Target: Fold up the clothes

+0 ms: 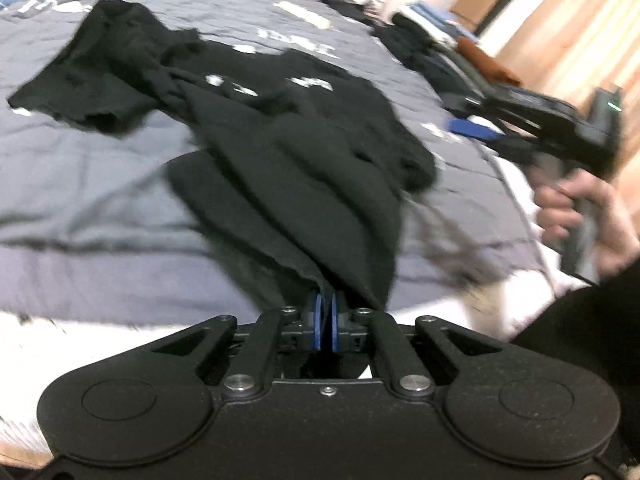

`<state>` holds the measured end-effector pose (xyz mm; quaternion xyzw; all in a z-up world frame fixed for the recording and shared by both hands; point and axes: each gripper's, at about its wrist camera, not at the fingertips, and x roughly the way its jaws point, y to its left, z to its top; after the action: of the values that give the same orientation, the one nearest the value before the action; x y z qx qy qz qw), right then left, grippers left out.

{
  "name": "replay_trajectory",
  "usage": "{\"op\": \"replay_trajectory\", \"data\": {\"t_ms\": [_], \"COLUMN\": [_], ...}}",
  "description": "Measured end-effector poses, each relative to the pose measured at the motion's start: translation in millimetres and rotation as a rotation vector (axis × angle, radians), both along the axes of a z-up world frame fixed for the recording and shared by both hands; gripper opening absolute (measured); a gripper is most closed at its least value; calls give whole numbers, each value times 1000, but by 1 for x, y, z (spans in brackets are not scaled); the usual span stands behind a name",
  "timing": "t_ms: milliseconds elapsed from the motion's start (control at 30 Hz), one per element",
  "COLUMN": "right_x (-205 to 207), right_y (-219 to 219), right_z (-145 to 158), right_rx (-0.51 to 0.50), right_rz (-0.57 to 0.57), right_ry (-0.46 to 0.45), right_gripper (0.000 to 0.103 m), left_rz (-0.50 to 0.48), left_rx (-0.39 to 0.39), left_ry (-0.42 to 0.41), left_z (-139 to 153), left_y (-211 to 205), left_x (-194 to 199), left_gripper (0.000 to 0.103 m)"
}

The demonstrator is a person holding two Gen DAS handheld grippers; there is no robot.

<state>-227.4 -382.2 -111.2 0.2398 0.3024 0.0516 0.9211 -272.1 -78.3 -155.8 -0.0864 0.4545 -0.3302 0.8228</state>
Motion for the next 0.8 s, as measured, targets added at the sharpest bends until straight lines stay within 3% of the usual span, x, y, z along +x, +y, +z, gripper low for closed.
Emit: {"op": "replay_trajectory", "data": {"t_ms": [133,267,333,400,567,700,800], "right_x": [0,0,0,1,3,8,13], "right_y": [11,15,14,15,18,24,28], "right_z": [-1,-1,-1,-1,-2,-5,-6], "right_rx": [-29,-39,-39,-41,-54,-83,-111], "right_rz": [40,50,43,40,41,37,36], "right_ry": [12,17,19,20,27,40,44], "right_gripper": [43,43,43,43,43,43,43], "left_rz": [-120,-165,-135,-116,31,201,290], "left_rx": [13,134,109,63,-10,19,83], "left_ry": [14,-20,-5,-40,-180,-204,-227], "left_z": [-4,-8,-3,11,46,52,51], "left_y": [-18,-33,-25,-15,18,42,55], "left_x": [-29,-38,-32,-29,-10,32,64], "left_gripper": [5,6,6,10,55,55,55]}}
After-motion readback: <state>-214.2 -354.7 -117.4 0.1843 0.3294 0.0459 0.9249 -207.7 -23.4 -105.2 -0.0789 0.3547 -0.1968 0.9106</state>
